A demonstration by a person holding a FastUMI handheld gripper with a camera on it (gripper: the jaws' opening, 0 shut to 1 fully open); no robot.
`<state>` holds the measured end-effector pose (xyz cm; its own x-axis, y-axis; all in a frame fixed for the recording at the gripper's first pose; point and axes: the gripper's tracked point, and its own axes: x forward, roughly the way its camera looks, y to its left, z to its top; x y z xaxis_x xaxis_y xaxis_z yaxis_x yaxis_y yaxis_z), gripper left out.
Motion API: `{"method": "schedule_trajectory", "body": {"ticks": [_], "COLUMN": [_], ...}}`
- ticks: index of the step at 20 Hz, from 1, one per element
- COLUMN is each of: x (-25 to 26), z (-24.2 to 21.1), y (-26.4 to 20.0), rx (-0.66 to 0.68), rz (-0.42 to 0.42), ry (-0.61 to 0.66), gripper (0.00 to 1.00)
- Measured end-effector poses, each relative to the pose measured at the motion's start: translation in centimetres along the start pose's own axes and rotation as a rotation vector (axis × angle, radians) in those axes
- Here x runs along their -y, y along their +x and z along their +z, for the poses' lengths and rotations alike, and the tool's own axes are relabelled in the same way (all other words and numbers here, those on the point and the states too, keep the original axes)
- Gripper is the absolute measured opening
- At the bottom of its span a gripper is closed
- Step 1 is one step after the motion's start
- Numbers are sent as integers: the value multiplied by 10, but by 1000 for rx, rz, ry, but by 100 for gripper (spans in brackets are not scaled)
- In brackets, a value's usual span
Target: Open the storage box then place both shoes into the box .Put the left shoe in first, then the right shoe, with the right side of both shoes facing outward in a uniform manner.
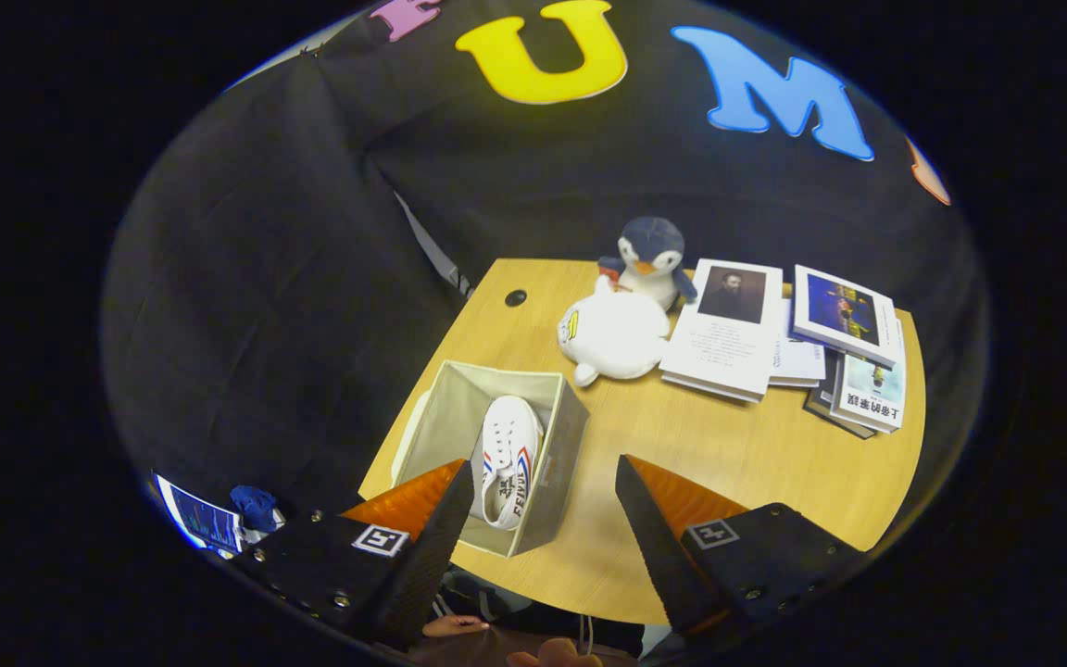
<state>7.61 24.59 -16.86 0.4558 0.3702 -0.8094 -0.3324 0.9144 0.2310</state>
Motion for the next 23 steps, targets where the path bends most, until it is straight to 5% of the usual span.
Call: {"method": "schedule_trajectory", "body": {"ticks": [8, 14, 23], "x": [59, 65, 76], "z": [51, 54, 31], "y": [-150, -226, -239], "rx": [607, 902, 922], "rz": [-215, -310, -374], "ry": [-10, -55, -93], "gripper": [93, 93, 93]}}
